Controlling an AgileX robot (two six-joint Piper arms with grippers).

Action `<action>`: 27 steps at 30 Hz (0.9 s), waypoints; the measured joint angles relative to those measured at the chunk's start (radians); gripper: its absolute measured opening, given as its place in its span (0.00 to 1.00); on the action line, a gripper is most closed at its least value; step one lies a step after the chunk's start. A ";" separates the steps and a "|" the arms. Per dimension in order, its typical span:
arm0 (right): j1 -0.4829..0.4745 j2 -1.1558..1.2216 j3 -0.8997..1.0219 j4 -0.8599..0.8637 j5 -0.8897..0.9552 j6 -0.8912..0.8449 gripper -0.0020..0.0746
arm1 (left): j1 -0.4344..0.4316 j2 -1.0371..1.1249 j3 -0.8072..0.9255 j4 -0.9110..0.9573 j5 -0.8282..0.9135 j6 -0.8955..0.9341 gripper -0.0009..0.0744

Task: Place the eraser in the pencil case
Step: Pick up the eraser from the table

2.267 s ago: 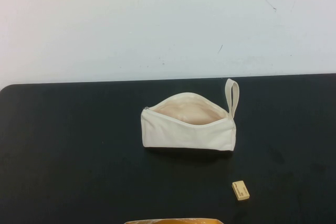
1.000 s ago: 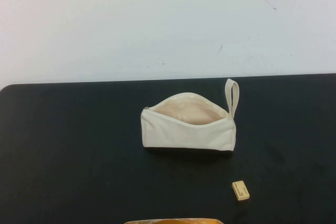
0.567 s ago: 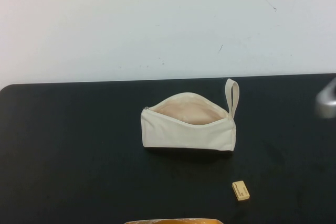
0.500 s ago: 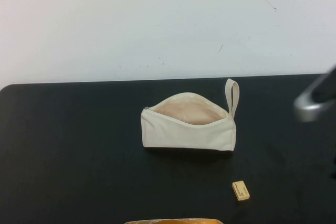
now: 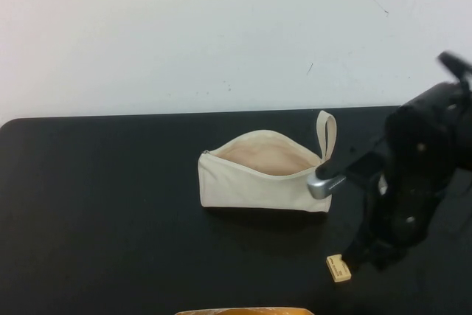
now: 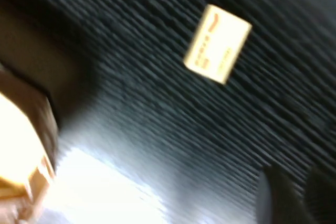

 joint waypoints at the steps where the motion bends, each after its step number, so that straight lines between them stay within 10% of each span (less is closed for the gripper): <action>1: 0.000 0.014 0.000 0.009 -0.011 0.011 0.20 | 0.000 0.000 0.000 0.000 0.000 0.000 0.01; 5: 0.000 0.073 0.000 0.112 -0.121 0.043 0.56 | 0.000 0.000 0.000 0.000 0.000 0.000 0.01; 8: 0.000 0.096 0.000 0.180 -0.201 0.046 0.63 | 0.000 0.000 0.000 0.000 0.000 0.000 0.01; 27: 0.000 0.209 -0.006 0.128 -0.284 0.107 0.48 | 0.000 0.000 0.000 0.000 0.001 0.000 0.01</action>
